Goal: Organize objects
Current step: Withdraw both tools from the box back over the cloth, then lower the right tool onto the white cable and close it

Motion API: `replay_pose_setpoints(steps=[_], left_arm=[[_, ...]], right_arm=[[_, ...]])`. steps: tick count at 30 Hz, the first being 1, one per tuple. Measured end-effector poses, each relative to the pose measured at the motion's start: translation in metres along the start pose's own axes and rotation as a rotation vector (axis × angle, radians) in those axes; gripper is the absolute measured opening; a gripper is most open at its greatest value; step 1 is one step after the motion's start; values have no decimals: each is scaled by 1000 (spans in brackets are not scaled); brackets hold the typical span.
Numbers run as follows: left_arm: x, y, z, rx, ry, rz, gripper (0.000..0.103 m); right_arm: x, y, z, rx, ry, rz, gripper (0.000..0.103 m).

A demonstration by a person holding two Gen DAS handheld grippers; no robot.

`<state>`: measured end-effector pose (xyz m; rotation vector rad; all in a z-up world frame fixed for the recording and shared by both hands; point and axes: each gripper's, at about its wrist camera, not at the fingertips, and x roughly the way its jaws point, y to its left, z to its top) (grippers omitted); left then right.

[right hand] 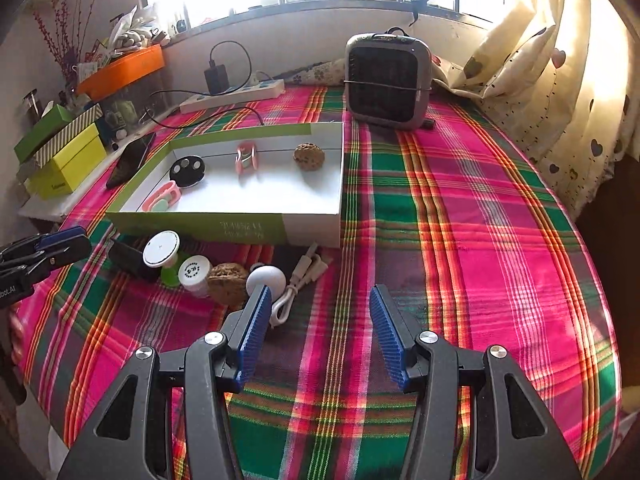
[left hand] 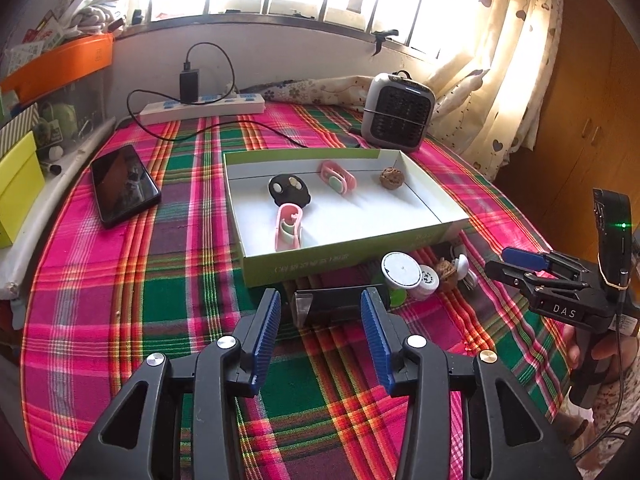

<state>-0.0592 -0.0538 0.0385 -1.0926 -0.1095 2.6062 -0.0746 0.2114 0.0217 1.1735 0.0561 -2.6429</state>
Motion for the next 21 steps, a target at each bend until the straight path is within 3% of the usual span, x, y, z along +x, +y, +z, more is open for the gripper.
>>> replay_pose_setpoints(steps=[14, 21], left_arm=[[16, 4, 1, -11, 26, -16, 40], [22, 2, -2, 0, 47, -53, 40]], right_arm=[[19, 14, -8, -75, 52, -53, 52], [20, -6, -7, -28, 65, -132, 53]])
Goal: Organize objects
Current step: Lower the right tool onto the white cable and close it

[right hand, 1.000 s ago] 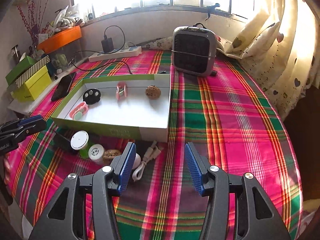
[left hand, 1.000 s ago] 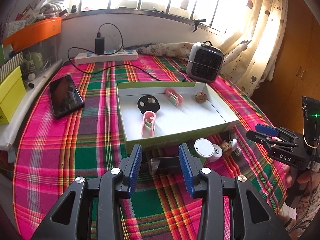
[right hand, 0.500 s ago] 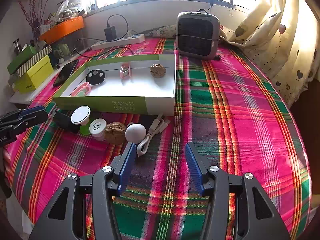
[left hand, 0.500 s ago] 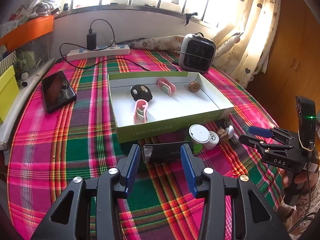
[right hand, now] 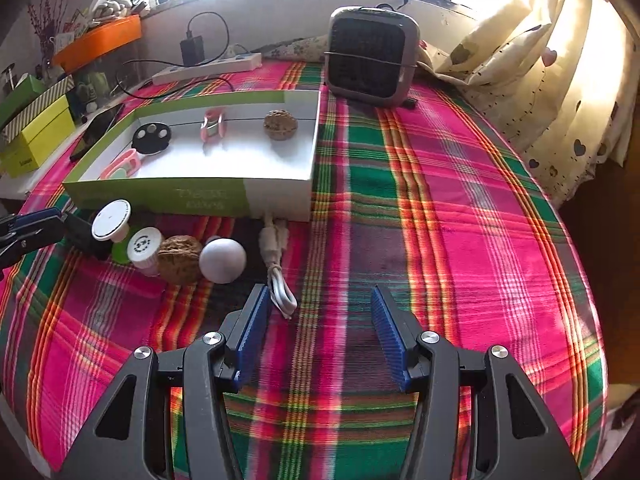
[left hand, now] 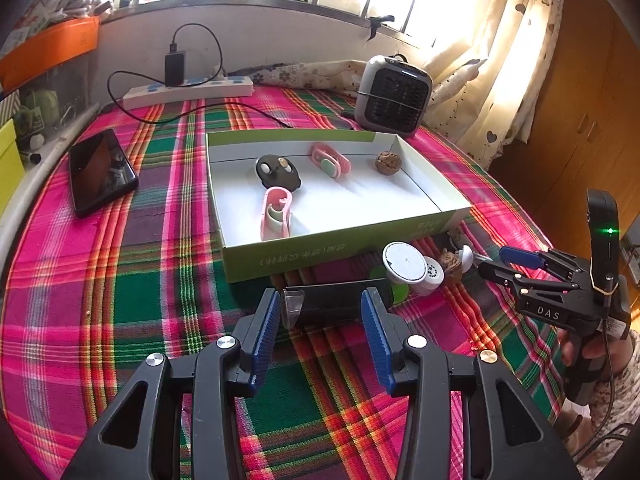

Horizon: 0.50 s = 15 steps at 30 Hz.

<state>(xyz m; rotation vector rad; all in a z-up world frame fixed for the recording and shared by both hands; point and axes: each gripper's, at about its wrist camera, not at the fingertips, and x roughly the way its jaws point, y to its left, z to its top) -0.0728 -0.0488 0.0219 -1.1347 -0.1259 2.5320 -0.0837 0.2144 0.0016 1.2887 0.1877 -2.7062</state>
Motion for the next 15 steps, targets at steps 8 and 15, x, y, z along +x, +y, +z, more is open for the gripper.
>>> replay_pose_setpoints(steps=[8, 15], left_arm=[[-2, 0, 1, 24, -3, 3, 40], [-2, 2, 7, 25, -10, 4, 40]], right_arm=[[0, 2, 3, -54, 8, 30, 53], [11, 13, 16, -112, 2, 50, 53]])
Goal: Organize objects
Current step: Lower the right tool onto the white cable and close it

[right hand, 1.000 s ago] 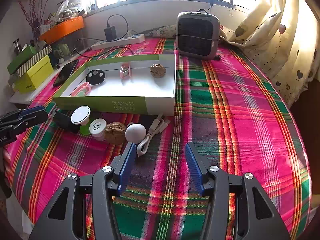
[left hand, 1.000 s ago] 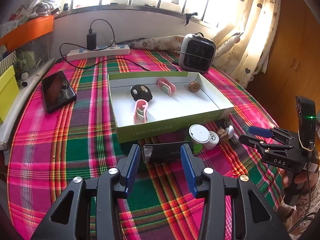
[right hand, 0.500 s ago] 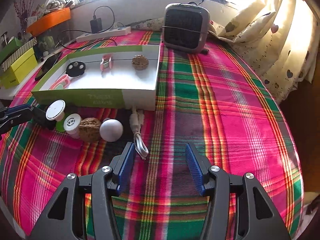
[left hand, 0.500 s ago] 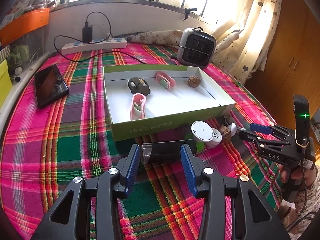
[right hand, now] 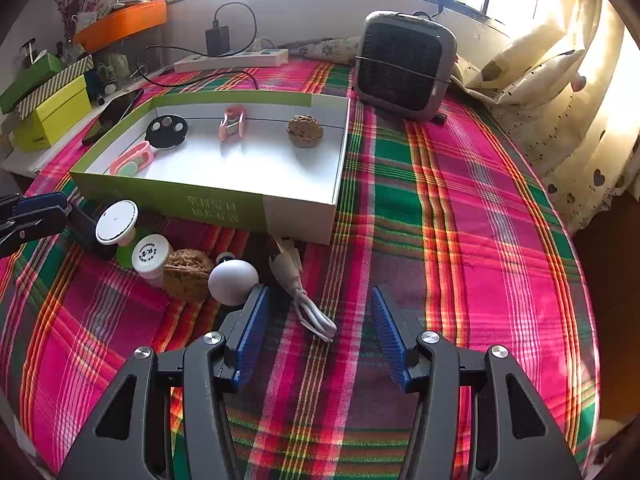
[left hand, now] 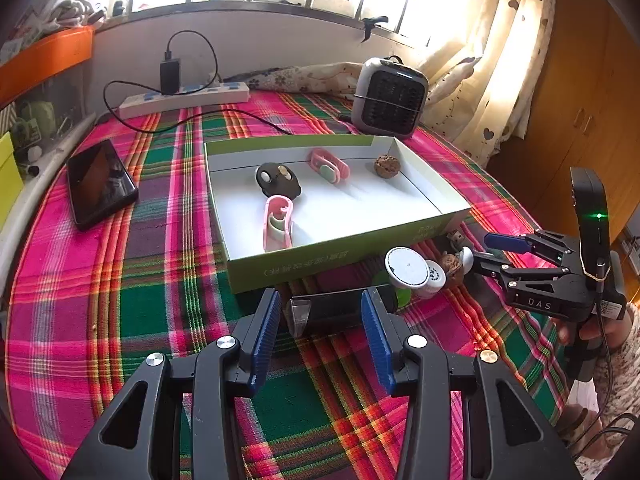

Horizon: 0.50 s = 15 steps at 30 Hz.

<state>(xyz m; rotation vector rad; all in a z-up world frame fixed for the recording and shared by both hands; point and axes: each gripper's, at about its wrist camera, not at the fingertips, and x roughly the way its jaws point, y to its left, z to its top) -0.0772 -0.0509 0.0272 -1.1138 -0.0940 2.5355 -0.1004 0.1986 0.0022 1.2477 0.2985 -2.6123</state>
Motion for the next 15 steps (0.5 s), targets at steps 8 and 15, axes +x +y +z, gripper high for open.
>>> replay_pose_setpoints(steps=[8, 15], left_arm=[[7, -5, 7, 37, 8, -9, 41], [10, -5, 9, 47, 9, -35, 41]], right_arm=[[6, -3, 6, 14, -8, -31, 53], [4, -6, 3, 27, -9, -28, 25]])
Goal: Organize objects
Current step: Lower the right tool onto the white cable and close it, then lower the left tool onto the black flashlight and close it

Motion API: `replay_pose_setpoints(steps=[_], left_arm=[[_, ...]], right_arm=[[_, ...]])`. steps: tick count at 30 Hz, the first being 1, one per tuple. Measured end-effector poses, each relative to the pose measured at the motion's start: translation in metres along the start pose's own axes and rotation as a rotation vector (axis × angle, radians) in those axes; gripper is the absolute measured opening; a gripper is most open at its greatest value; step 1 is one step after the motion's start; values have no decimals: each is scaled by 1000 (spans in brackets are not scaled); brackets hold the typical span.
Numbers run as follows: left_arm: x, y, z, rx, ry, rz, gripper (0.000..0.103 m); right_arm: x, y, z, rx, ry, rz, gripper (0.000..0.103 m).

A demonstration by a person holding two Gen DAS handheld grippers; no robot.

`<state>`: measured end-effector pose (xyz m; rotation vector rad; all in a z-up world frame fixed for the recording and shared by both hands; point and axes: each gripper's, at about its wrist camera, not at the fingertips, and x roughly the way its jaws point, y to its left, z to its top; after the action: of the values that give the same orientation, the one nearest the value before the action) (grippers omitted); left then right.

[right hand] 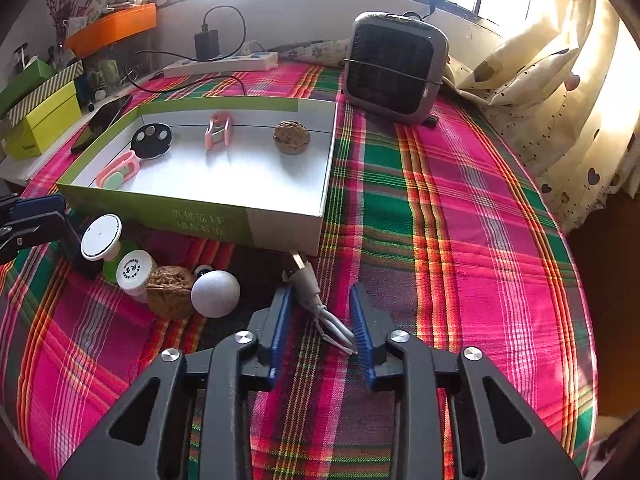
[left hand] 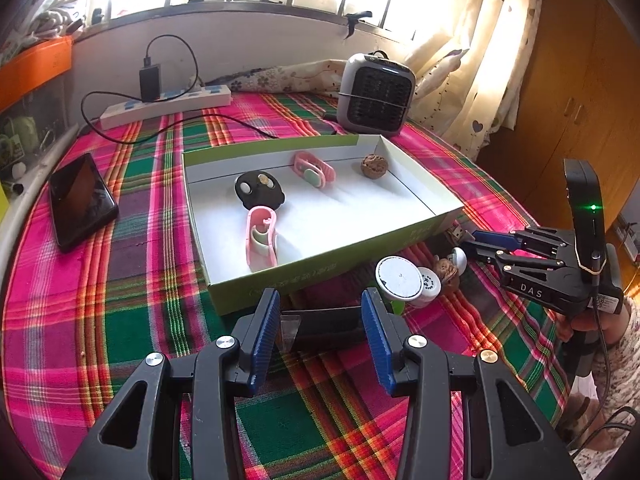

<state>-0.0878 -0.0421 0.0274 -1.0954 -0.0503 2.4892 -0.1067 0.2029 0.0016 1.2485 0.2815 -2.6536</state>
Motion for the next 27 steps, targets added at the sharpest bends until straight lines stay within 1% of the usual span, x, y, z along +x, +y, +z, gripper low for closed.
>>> replay_pose_setpoints(steps=[1, 2, 4, 8, 12, 19, 22, 24, 27], left_arm=[[0, -1, -1, 5, 0, -4, 41], [-1, -2, -1, 9, 2, -7, 41], [-1, -3, -4, 13, 12, -17, 41], [0, -6, -10, 24, 31, -29, 41], [-3, -11, -13, 43, 34, -37, 41], [-10, -21, -21, 78, 51, -62, 41], [-13, -30, -26, 108, 67, -84, 41], [-14, -38, -28, 146, 75, -92, 41], [-10, -46, -29, 206, 86, -77, 41]], right_arm=[[0, 0, 0, 6, -1, 7, 20], [0, 0, -1, 9, -1, 12, 18], [0, 0, -1, 7, -2, 12, 11], [-1, 0, -2, 10, -2, 15, 11], [-3, -2, -5, 18, -2, 30, 11], [-4, -3, -7, 26, -2, 30, 11], [-5, -4, -7, 28, -2, 33, 11], [-5, -4, -8, 28, -2, 35, 11], [-7, -4, -9, 32, -3, 39, 11]])
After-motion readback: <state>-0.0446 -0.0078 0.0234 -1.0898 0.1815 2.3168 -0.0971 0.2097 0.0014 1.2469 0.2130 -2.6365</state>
